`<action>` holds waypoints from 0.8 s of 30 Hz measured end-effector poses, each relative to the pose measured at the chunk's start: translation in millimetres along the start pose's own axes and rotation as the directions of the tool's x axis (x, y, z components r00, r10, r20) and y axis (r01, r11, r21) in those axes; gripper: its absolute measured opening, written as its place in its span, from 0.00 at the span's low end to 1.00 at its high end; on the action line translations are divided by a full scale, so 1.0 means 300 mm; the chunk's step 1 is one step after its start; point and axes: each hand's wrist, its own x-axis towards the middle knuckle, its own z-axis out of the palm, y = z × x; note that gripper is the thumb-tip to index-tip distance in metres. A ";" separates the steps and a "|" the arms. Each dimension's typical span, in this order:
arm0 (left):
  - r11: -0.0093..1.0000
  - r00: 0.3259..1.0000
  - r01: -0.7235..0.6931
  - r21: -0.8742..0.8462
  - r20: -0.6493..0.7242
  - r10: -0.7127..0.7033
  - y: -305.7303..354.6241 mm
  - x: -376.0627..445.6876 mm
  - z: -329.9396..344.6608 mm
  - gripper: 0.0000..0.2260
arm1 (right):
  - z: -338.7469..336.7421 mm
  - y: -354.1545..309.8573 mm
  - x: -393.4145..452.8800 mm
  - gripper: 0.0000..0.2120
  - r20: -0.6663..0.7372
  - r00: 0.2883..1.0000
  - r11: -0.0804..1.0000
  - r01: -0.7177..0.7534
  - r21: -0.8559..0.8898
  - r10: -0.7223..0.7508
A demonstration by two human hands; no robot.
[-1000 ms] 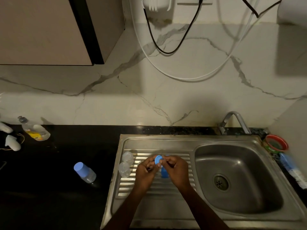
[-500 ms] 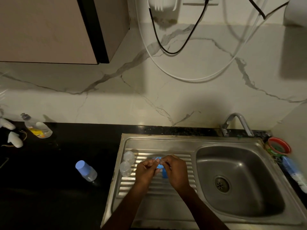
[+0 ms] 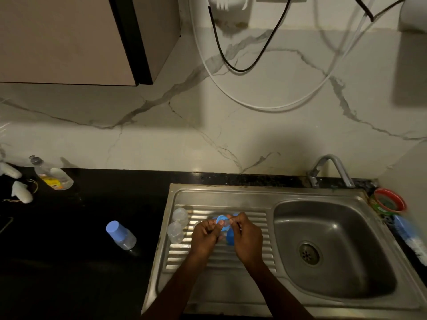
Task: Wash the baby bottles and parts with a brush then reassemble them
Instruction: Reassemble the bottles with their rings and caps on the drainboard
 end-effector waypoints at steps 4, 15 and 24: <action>0.998 0.999 -0.049 0.043 0.003 0.049 0.007 -0.002 0.016 0.12 | 0.003 0.010 0.002 0.03 0.001 1.000 0.999 -0.018 -0.029 0.018; 0.970 0.962 0.205 -0.128 -0.157 -0.224 -0.061 0.023 0.077 0.08 | 0.015 -0.002 -0.078 0.11 -0.124 0.955 0.959 0.277 0.060 -0.268; 0.951 0.914 0.253 -0.176 -0.278 -0.295 -0.084 0.026 0.102 0.07 | 0.020 -0.031 -0.093 0.15 0.125 0.984 0.988 0.112 0.107 -0.125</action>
